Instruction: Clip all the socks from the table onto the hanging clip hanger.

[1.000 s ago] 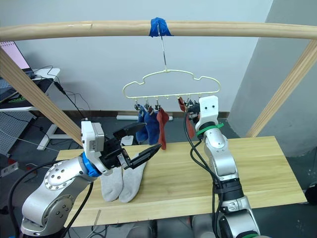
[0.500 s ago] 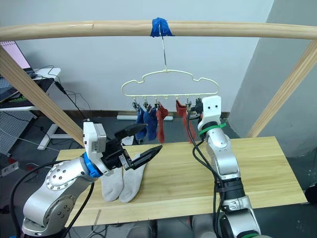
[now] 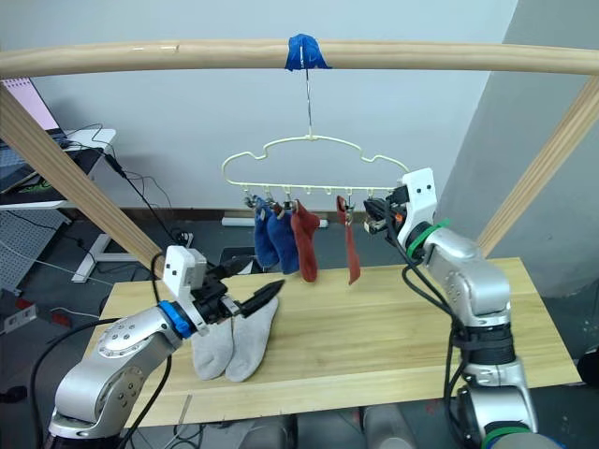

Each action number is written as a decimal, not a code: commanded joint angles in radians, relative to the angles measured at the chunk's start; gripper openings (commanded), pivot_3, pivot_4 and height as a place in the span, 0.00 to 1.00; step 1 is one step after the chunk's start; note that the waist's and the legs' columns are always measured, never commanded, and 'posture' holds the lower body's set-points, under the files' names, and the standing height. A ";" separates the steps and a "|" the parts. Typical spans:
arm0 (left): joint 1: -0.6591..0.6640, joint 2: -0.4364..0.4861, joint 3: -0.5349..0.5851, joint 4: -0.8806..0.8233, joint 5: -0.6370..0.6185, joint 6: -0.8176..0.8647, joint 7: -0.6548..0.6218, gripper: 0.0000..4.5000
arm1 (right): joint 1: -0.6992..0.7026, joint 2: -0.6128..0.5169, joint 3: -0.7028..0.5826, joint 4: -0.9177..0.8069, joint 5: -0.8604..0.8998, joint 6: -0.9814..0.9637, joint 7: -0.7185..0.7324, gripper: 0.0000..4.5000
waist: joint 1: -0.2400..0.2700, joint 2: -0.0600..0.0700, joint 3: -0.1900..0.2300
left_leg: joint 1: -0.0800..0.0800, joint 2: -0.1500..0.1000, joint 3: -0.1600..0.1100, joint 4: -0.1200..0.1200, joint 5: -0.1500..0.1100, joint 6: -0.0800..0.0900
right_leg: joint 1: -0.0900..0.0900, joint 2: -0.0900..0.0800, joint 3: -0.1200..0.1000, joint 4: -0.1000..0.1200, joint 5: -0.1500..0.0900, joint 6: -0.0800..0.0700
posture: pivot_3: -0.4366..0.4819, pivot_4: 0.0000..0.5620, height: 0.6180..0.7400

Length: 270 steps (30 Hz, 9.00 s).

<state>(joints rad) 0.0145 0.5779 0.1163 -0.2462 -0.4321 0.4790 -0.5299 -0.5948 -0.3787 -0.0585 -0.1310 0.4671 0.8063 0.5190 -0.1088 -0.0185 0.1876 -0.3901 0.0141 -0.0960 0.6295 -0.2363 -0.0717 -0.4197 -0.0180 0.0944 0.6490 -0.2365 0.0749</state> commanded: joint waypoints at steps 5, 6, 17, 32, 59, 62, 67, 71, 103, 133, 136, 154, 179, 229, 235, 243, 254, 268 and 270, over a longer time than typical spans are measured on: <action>-0.031 0.066 0.016 0.300 0.160 -0.106 -0.013 1.00 | -0.034 -0.032 -0.019 -0.048 0.085 0.086 0.049 0.00 | -0.001 0.000 0.000 | -0.002 0.000 0.000 0.000 0.000 0.000 | -0.001 0.000 0.000 -0.001 0.000 0.000 | 0.40 0.31 1.00; -0.034 0.062 0.004 0.305 0.159 -0.117 -0.042 1.00 | -0.033 -0.034 -0.017 -0.053 0.087 0.092 0.048 0.00 | 0.001 0.000 0.000 | -0.003 0.000 0.000 0.000 0.000 0.000 | -0.001 0.000 0.000 -0.002 0.000 0.000 | 0.39 0.31 1.00; -0.133 0.010 -0.176 0.442 0.297 -0.264 -0.147 1.00 | -0.049 -0.044 -0.020 -0.051 0.078 0.102 0.028 0.00 | 0.002 0.000 0.000 | -0.003 0.000 0.000 0.000 0.000 0.000 | -0.001 -0.001 0.000 -0.001 0.000 0.000 | 0.37 0.32 1.00; -0.280 -0.042 -0.301 0.794 0.457 -0.410 -0.209 0.74 | -0.037 -0.055 -0.051 -0.089 0.088 0.128 -0.016 0.00 | -0.010 0.000 0.000 | -0.003 0.000 0.000 0.000 0.000 0.000 | -0.001 -0.001 0.000 -0.001 0.003 -0.003 | 0.31 0.32 1.00; -0.267 -0.109 -0.246 0.118 0.082 -0.212 -0.466 0.00 | -0.091 -0.060 -0.183 0.014 0.242 0.325 -0.015 0.00 | -0.029 0.000 0.000 | -0.003 0.000 0.000 0.001 0.000 0.000 | -0.001 -0.001 0.000 0.000 0.004 -0.003 | 0.32 0.26 1.00; -0.307 -0.125 -0.257 0.072 0.071 -0.187 -0.450 0.00 | -0.118 -0.032 -0.247 0.043 0.320 0.450 -0.054 0.00 | -0.030 0.000 0.000 | -0.003 0.000 0.000 0.001 0.000 0.001 | 0.000 -0.001 0.001 0.000 0.003 -0.002 | 0.32 0.26 1.00; -0.338 -0.167 -0.268 0.088 0.093 -0.181 -0.393 0.00 | -0.154 0.041 -0.336 0.053 0.398 0.571 -0.150 0.00 | -0.030 0.000 0.000 | -0.003 -0.001 0.000 0.001 0.000 0.001 | 0.000 0.000 0.001 -0.001 0.004 -0.003 | 0.32 0.26 1.00; -0.362 -0.218 -0.287 0.087 0.095 -0.167 -0.357 0.00 | -0.181 0.139 -0.419 0.032 0.448 0.646 -0.259 0.00 | -0.031 0.000 0.000 | -0.004 -0.001 0.000 0.001 0.000 0.001 | -0.001 0.000 0.001 -0.001 0.004 -0.003 | 0.32 0.26 1.00; -0.442 -0.292 -0.317 0.169 0.130 -0.203 -0.346 0.00 | -0.236 0.244 -0.548 0.001 0.542 0.786 -0.420 0.00 | -0.039 0.000 0.000 | -0.004 -0.001 0.000 0.001 0.000 0.001 | -0.001 0.000 0.001 0.000 0.004 -0.003 | 0.31 0.28 1.00; -0.492 -0.310 -0.319 0.220 0.139 -0.237 -0.342 0.00 | -0.047 0.054 -0.490 -0.197 0.565 0.793 -0.312 1.00 | -0.029 0.000 0.000 | -0.005 -0.001 -0.001 0.000 0.000 0.001 | -0.001 0.000 0.000 -0.001 0.004 -0.003 | 0.30 0.25 1.00; -0.500 -0.314 -0.324 0.242 0.145 -0.248 -0.347 0.08 | 0.071 -0.020 -0.475 -0.293 0.572 0.748 -0.278 1.00 | -0.030 0.001 -0.001 | -0.008 -0.002 -0.002 0.001 0.000 0.001 | -0.001 -0.001 0.000 -0.004 0.003 -0.002 | 0.28 0.25 1.00; -0.414 -0.179 -0.230 0.143 0.055 -0.221 -0.447 0.99 | 0.435 0.023 -0.086 -0.549 0.070 -0.014 -0.335 1.00 | -0.088 0.002 -0.001 | -0.004 -0.001 0.002 0.001 0.002 0.003 | -0.001 0.000 0.005 -0.002 0.002 0.005 | 0.26 0.27 1.00; -0.136 -0.006 0.019 -0.382 -0.254 0.027 -0.217 1.00 | 0.303 0.209 0.119 -0.233 -0.360 -0.425 -0.426 0.38 | -0.028 0.000 0.000 | -0.001 0.000 0.002 0.000 0.002 0.003 | 0.000 0.000 0.005 -0.001 0.002 0.004 | 0.39 0.31 1.00; -0.169 -0.009 -0.009 -0.370 -0.232 0.012 -0.201 1.00 | 0.110 0.337 0.094 0.054 -0.455 -0.518 -0.503 0.38 | -0.020 0.000 0.000 | -0.002 0.000 0.002 0.000 0.002 0.003 | -0.001 0.000 0.004 -0.001 0.003 0.003 | 0.42 0.29 1.00; -0.160 -0.011 -0.005 -0.377 -0.236 0.009 -0.200 1.00 | 0.101 0.346 0.098 0.065 -0.463 -0.527 -0.505 0.38 | -0.020 0.000 0.000 | -0.002 0.000 0.002 0.000 0.002 0.003 | -0.001 0.000 0.004 -0.002 0.003 0.003 | 0.42 0.29 1.00; -0.168 -0.019 0.006 -0.373 -0.250 -0.017 -0.205 1.00 | 0.091 0.357 0.096 0.080 -0.468 -0.537 -0.511 0.38 | -0.020 0.000 0.000 | -0.002 0.000 0.002 0.000 0.002 0.003 | -0.001 0.000 0.004 -0.001 0.003 0.003 | 0.42 0.28 1.00; -0.157 -0.014 0.003 -0.372 -0.242 -0.018 -0.200 1.00 | 0.090 0.352 0.090 0.092 -0.481 -0.531 -0.520 0.38 | -0.019 0.000 0.000 | -0.002 0.000 0.002 0.000 0.002 0.003 | -0.001 0.000 0.004 -0.001 0.003 0.003 | 0.43 0.28 1.00; -0.162 -0.016 -0.001 -0.369 -0.240 -0.016 -0.190 1.00 | 0.081 0.356 0.084 0.106 -0.485 -0.531 -0.523 0.38 | -0.018 0.000 0.000 | -0.002 0.000 0.002 0.000 0.002 0.003 | -0.001 0.000 0.004 -0.001 0.003 0.003 | 0.43 0.29 1.00; -0.168 -0.019 -0.003 -0.368 -0.240 -0.014 -0.185 1.00 | 0.079 0.357 0.083 0.109 -0.484 -0.532 -0.524 0.38 | -0.017 0.000 0.000 | -0.002 0.000 0.002 0.000 0.002 0.003 | -0.001 0.000 0.004 -0.001 0.003 0.003 | 0.43 0.29 1.00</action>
<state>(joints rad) -0.1404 0.5587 0.1042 -0.5917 -0.6660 0.4786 -0.7238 -0.4936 -0.0244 0.0315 -0.0024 -0.0169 0.2909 -0.0003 -0.1261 -0.0187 0.1877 -0.3921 0.0138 -0.0946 0.6296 -0.2348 -0.0691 -0.4203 -0.0176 0.0986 0.6476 -0.2339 0.0777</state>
